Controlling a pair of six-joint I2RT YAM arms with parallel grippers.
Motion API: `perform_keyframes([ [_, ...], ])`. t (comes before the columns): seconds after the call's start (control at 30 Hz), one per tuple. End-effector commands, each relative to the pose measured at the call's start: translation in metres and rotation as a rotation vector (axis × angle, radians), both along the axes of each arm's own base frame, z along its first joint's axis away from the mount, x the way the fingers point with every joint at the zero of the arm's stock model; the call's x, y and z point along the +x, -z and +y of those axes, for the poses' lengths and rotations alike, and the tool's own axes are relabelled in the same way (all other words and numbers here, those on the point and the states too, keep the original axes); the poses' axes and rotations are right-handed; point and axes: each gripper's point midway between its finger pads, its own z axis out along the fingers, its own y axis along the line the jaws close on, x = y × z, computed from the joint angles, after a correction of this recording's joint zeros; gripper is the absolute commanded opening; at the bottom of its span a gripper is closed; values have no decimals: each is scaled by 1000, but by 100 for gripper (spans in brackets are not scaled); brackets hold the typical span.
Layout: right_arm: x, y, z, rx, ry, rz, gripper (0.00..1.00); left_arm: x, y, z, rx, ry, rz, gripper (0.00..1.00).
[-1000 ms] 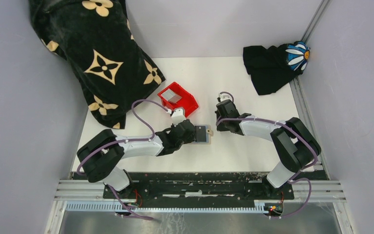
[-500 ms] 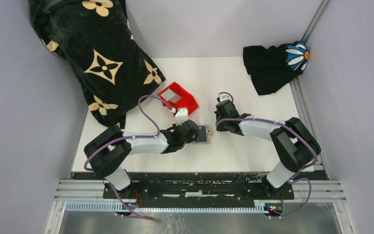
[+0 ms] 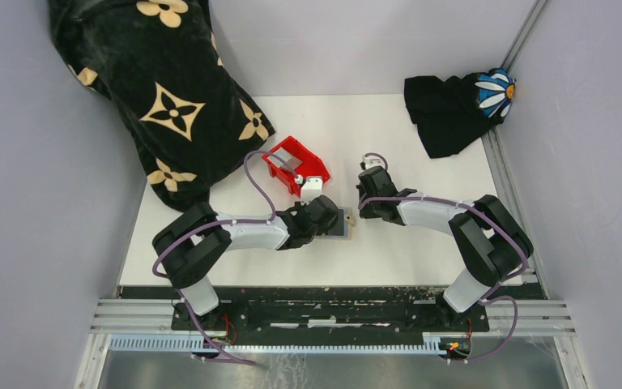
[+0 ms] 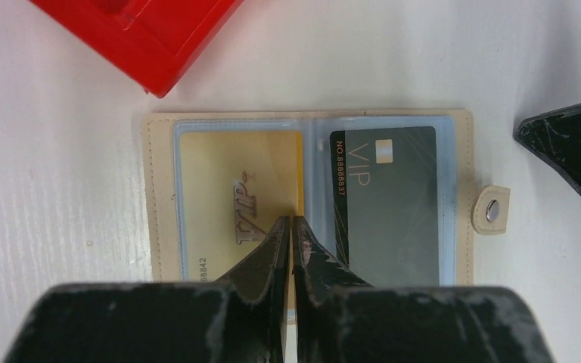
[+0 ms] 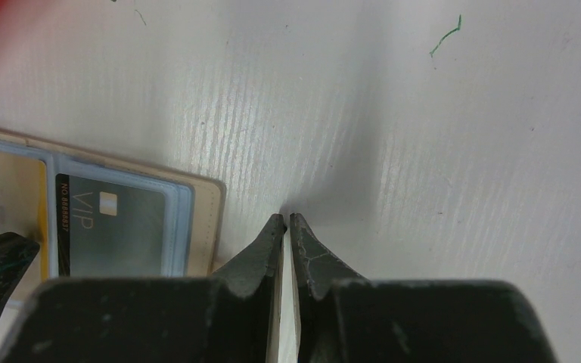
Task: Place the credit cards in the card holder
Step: Insert the credit card into the card holder.
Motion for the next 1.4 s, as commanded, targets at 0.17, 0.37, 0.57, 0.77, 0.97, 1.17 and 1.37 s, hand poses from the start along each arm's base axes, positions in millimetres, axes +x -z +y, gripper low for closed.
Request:
perform_keyframes([
  [0.17, 3, 1, 8, 14, -4, -1, 13, 5, -8, -24, 5, 67, -23, 10],
  [0.37, 3, 3, 9, 12, -7, 6, 13, 2, -8, -32, -4, 87, -17, 10],
  [0.57, 3, 5, 9, 10, -10, 11, 13, -1, -9, -45, -22, 118, -12, 10],
  [0.77, 4, 4, 11, 12, -13, 13, 13, -4, -11, -55, -36, 143, -6, 10],
  [0.97, 4, 3, 12, 15, -18, 15, 13, -4, -11, -60, -41, 150, -6, 10],
  [1.17, 4, 4, 12, 11, -22, 18, 13, -3, -14, -69, -72, 160, -10, 10],
  [1.37, 3, 4, 13, 11, -23, 19, 13, -2, -12, -74, -75, 167, -3, 10],
])
